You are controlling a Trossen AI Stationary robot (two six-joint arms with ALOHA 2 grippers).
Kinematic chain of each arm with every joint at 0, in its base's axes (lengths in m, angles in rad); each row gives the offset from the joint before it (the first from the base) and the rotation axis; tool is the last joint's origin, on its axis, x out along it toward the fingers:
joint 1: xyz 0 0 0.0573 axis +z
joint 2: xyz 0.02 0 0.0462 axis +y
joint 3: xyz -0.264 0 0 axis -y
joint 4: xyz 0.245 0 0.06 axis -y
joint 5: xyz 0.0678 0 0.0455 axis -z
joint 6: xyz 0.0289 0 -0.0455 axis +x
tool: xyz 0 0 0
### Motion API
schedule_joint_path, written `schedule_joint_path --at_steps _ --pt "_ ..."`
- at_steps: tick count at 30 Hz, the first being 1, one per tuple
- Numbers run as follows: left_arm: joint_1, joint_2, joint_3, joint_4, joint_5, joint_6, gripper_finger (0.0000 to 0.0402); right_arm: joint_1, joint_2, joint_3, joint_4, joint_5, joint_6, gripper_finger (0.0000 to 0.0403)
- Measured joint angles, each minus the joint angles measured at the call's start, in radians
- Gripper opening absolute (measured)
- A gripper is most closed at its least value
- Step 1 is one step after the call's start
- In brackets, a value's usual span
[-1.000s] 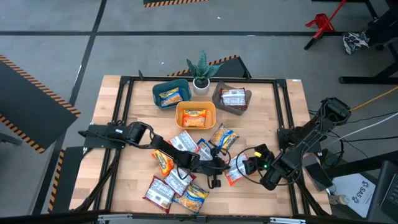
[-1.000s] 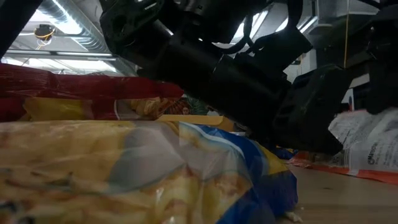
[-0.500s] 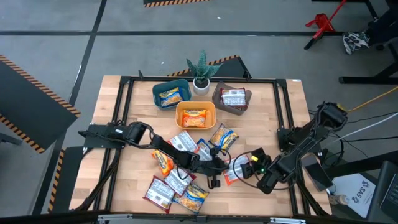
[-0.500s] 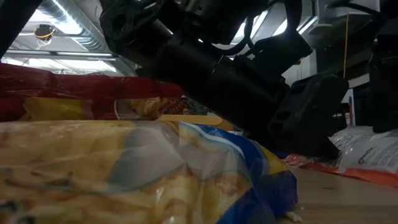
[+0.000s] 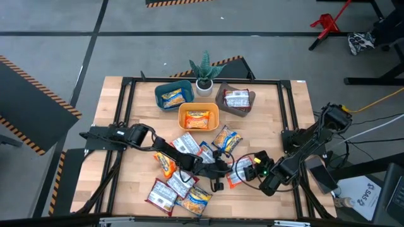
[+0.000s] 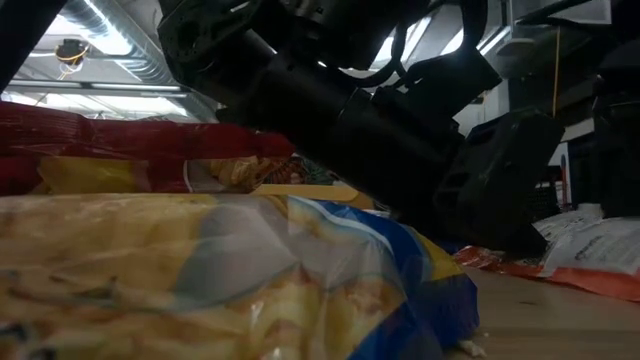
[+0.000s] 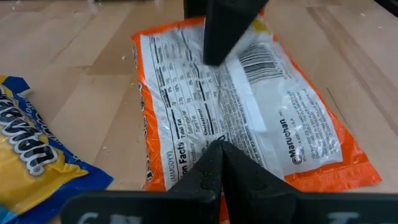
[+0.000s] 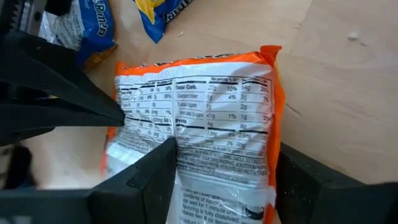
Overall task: Sort Maruchan noodles
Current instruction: Put the right orange noodle pack into the yellow bin
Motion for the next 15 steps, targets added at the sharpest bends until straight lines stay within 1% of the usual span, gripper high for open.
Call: schedule_joint_path --at_steps 2,5,8,15 --pt "0.001 0.000 0.000 -0.002 0.010 0.001 0.0000 0.000 -0.048 0.001 -0.027 0.004 0.002 0.0211" --pt "0.003 0.001 0.001 -0.004 0.016 0.005 0.0000 0.001 -0.126 0.005 -0.064 0.043 -0.007 0.0218" --pt "0.003 0.001 0.001 -0.008 0.018 0.004 0.0000 0.000 -0.177 0.005 -0.125 0.062 -0.016 0.0221" --pt "0.003 0.001 0.001 -0.013 0.019 0.000 0.0000 0.000 -0.184 0.005 -0.197 0.059 -0.030 0.0222"
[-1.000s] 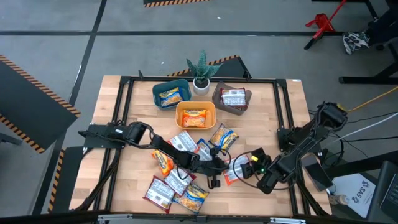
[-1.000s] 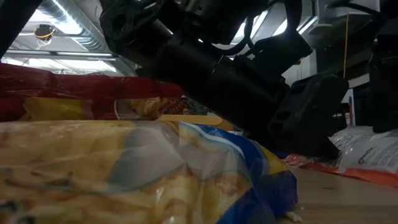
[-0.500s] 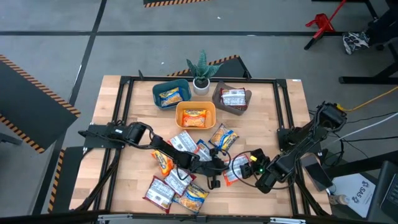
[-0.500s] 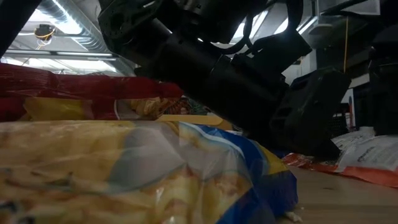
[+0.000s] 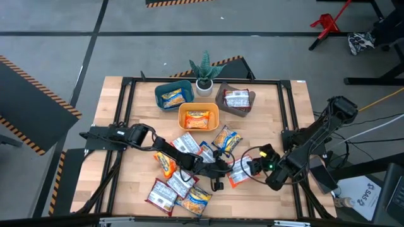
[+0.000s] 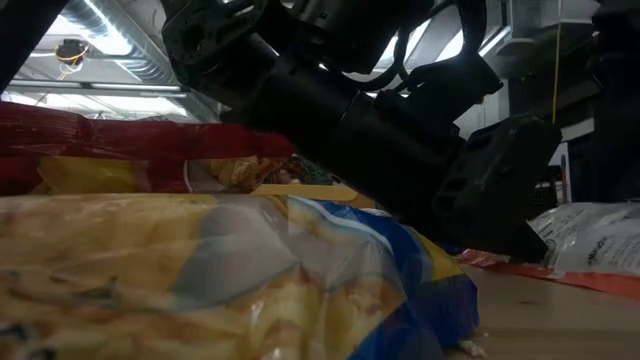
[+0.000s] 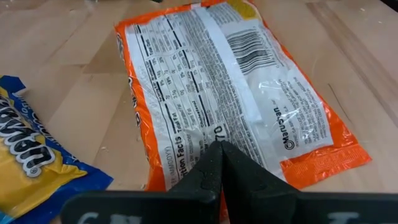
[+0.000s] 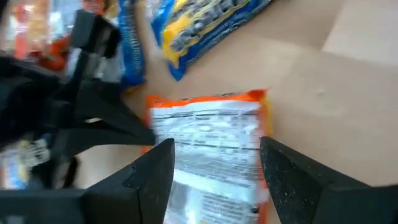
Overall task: Sort Maruchan noodles
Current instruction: Put the right orange noodle pack into the yellow bin
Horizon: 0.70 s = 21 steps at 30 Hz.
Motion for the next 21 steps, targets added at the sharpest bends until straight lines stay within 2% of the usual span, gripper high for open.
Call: schedule_joint_path --at_steps 5,10,21 --pt "0.000 0.000 0.002 -0.020 0.002 -0.001 0.0000 0.000 0.000 -0.001 -0.127 -0.011 0.064 0.0222" --pt "0.002 0.000 0.003 -0.034 0.018 -0.005 0.0000 0.000 0.000 -0.001 -0.101 -0.034 0.059 0.0222" --pt "0.008 -0.002 0.007 -0.073 0.027 -0.051 0.0000 0.001 0.002 -0.001 -0.079 -0.010 0.055 0.0222"
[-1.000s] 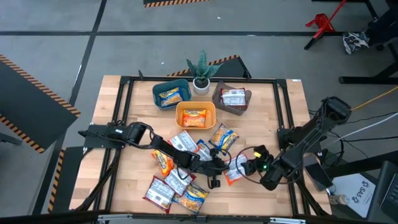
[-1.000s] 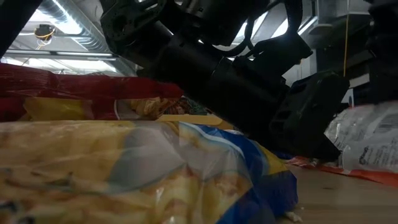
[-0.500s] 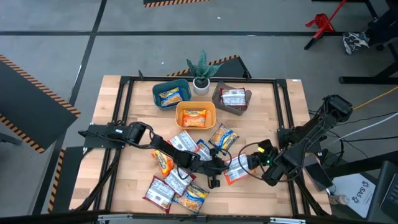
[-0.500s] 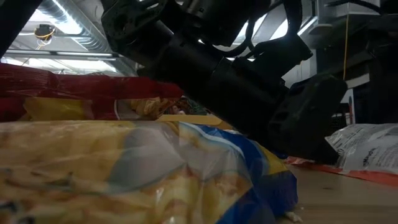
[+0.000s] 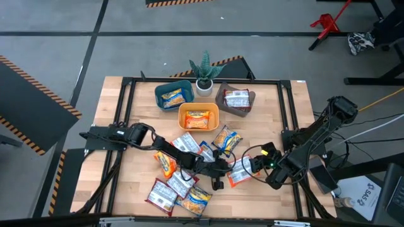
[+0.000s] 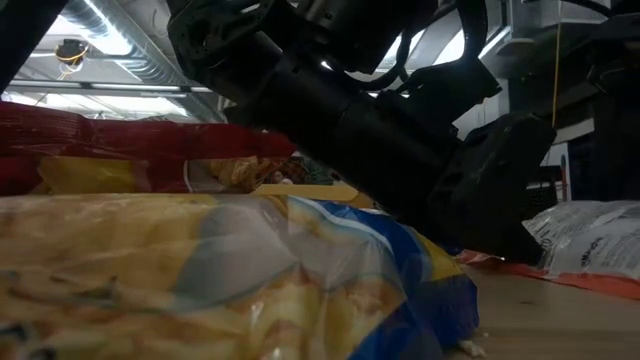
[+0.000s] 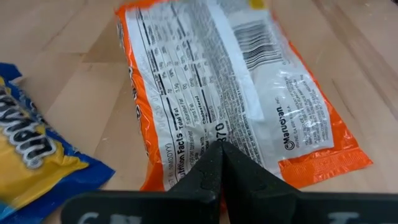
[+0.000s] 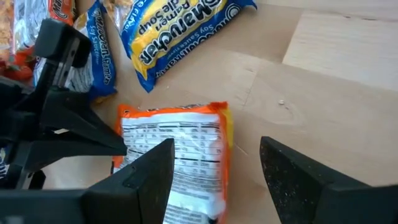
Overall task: Sort Maruchan noodles
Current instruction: Put the right orange noodle pack into the yellow bin
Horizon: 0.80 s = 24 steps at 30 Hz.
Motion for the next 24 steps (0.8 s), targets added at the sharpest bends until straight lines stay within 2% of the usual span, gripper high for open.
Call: schedule_joint_path --at_steps 6,17,19,24 --pt "0.000 0.001 0.000 -0.013 0.011 -0.005 0.0000 0.000 0.017 -0.009 0.016 0.043 0.027 0.0222" --pt "0.006 0.001 0.000 -0.010 0.018 -0.010 0.0000 0.000 0.023 -0.226 0.487 0.143 -0.027 0.0222" --pt "0.007 0.001 0.000 -0.010 0.018 -0.009 0.0000 0.000 0.023 -0.246 0.558 0.126 -0.075 0.0222" --pt "0.007 0.001 0.000 -0.010 0.018 -0.006 0.0000 0.000 0.023 -0.267 0.637 0.006 -0.140 0.0222"
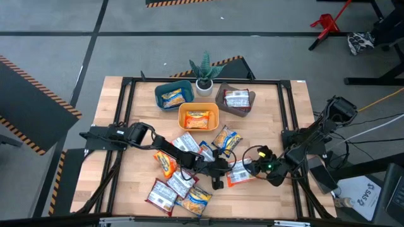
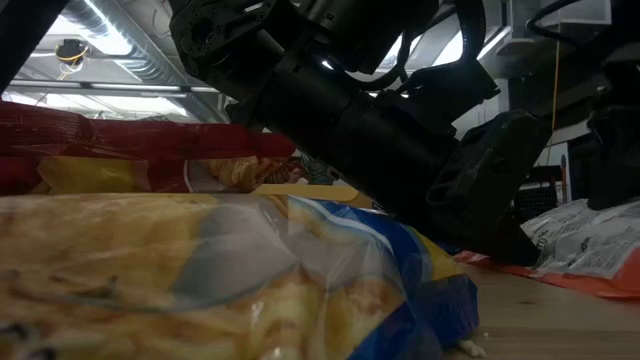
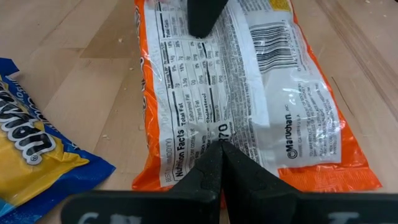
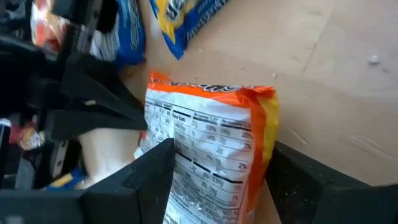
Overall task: Sort Maruchan noodles
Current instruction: Put the right orange noodle pack into the yellow bin
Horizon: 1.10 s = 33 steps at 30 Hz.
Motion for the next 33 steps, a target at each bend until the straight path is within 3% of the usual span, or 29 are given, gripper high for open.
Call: schedule_joint_path --at_steps 8,17,23,29,33 --pt "0.000 0.000 0.000 0.001 -0.006 0.002 0.0000 -0.001 0.000 -0.001 0.061 -0.022 -0.017 0.0216" --pt "0.000 0.001 0.000 0.014 -0.022 0.002 0.0000 -0.002 -0.002 0.001 0.187 0.009 -0.064 0.0129" --pt "-0.007 -0.010 -0.003 0.017 -0.038 0.042 0.0000 -0.001 -0.002 0.001 0.212 0.031 -0.055 0.0106" --pt "-0.026 -0.153 -0.022 -0.140 -0.045 0.049 0.0000 -0.001 0.000 0.017 0.207 0.066 -0.074 0.0104" --pt "-0.038 -0.343 -0.014 -0.288 -0.062 0.086 0.0000 -0.001 0.000 0.032 0.205 0.093 -0.087 0.0103"
